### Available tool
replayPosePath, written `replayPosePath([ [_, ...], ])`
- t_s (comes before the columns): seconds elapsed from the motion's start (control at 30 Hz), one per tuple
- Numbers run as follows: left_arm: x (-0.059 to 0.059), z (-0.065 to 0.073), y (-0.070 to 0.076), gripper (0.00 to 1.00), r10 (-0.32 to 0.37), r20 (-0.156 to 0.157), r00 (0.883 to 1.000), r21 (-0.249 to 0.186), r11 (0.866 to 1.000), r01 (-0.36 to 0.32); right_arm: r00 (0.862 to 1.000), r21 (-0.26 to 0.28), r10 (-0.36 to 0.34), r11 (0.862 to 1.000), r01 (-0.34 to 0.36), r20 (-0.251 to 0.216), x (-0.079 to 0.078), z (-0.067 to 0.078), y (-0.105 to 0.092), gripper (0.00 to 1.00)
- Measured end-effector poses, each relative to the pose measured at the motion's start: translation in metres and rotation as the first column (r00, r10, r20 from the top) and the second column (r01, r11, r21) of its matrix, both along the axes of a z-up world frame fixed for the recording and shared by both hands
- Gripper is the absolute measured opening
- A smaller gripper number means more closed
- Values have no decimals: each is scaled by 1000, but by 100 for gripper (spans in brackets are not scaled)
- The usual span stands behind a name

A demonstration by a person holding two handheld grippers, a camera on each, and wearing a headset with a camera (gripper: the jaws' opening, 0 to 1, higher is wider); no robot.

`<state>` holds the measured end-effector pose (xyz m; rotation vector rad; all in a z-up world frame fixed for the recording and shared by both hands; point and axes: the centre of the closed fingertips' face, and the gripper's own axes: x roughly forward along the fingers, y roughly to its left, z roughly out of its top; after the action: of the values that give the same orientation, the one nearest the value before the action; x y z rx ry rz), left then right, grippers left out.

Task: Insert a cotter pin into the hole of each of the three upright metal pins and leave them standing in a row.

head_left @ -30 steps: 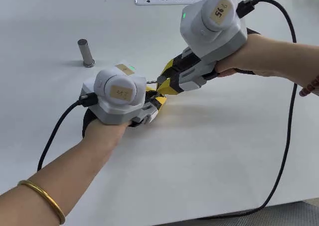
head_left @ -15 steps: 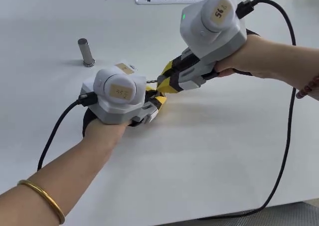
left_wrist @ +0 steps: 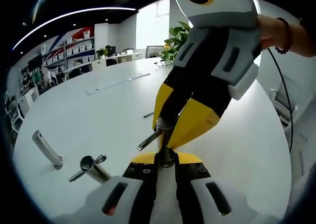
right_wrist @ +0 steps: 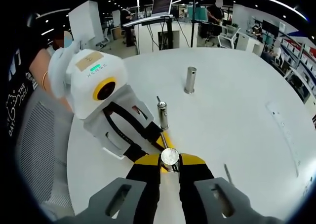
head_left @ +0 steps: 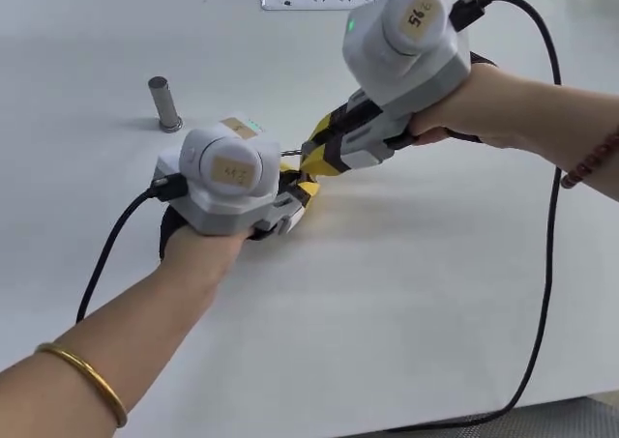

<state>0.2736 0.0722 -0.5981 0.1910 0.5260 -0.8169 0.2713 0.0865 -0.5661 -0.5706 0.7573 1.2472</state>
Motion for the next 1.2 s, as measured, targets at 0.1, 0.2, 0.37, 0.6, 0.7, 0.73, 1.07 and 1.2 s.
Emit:
replayPosePath([
  [0.1, 3, 0, 0, 12, 6, 3, 1000, 4, 1000, -6, 1000, 0, -10, 1000, 10, -4, 3, 0, -1, 8],
  [0.2, 6, 0, -1, 12, 13, 1, 1000, 0, 1000, -13, 1000, -2, -13, 1000, 13, -3, 5, 0, -1, 8],
  [0.37, 11, 2, -2, 12, 26, 4, 1000, -4, 1000, -26, 1000, 1, -22, 1000, 22, -5, 8, 1, -2, 8],
  [0.6, 13, 2, -2, 12, 34, -1, 999, -6, 999, -34, 999, 8, -29, 1000, 29, -17, 9, 1, -3, 8],
  [0.7, 14, 2, -2, 12, 34, -2, 999, -8, 999, -34, 999, 11, -27, 1000, 28, -22, 8, 1, -3, 8],
  [0.73, 14, 2, -2, 12, 34, -2, 999, -8, 999, -34, 1000, 12, -16, 1000, 16, -18, 7, 2, -3, 8],
  [1.07, 13, 1, -3, 12, 38, -17, 999, -12, 999, -39, 999, 15, -22, 1000, 23, -24, 3, 1, -3, 9],
  [1.2, 12, 1, -3, 12, 42, -16, 999, -9, 999, -42, 999, 15, -29, 999, 30, -26, 4, 1, -3, 9],
])
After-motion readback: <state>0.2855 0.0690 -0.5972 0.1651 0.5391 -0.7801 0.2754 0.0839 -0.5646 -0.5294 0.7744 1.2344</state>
